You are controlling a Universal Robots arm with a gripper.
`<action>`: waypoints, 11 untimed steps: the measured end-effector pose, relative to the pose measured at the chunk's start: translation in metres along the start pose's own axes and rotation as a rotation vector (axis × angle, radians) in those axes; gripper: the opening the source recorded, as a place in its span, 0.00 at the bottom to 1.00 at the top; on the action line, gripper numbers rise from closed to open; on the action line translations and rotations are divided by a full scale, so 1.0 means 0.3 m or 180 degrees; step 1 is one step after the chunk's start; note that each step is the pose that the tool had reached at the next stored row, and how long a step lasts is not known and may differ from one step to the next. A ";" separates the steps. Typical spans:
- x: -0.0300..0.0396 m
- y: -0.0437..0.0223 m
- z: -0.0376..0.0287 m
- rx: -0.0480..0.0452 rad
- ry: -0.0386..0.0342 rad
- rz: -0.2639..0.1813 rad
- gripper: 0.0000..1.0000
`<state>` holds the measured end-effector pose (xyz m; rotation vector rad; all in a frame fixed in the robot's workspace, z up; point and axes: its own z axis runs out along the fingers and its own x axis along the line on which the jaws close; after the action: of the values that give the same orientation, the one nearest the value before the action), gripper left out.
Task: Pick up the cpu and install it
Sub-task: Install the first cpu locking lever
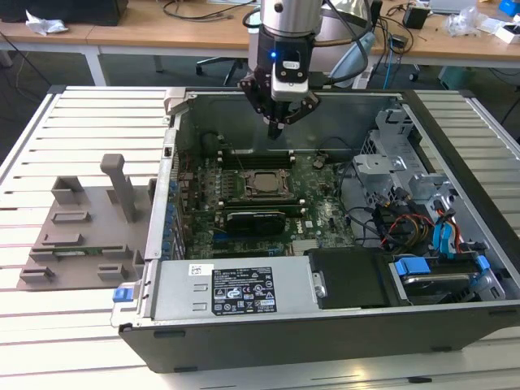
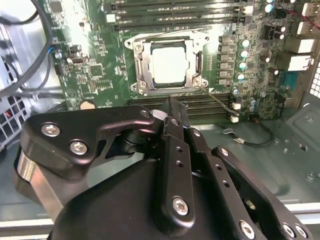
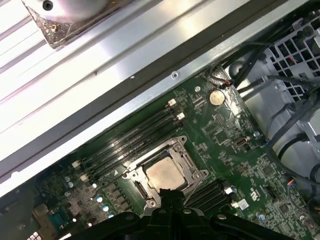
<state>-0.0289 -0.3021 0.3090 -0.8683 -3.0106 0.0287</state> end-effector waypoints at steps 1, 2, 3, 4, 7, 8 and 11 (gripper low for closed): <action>0.000 0.000 0.000 -0.0008 0.0004 -0.0039 0.11; 0.000 0.000 0.000 -0.0008 0.0003 -0.0085 0.11; 0.000 0.000 0.000 -0.0007 0.0002 -0.0149 0.11; 0.000 0.000 0.000 -0.0007 0.0001 -0.0232 0.11; 0.000 0.000 0.000 -0.0006 -0.0003 -0.0414 0.11; 0.000 0.000 0.000 -0.0006 -0.0003 -0.0415 0.11; 0.000 0.000 0.000 -0.0006 -0.0003 -0.0419 0.11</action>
<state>-0.0289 -0.3021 0.3090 -0.6684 -3.0615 0.0252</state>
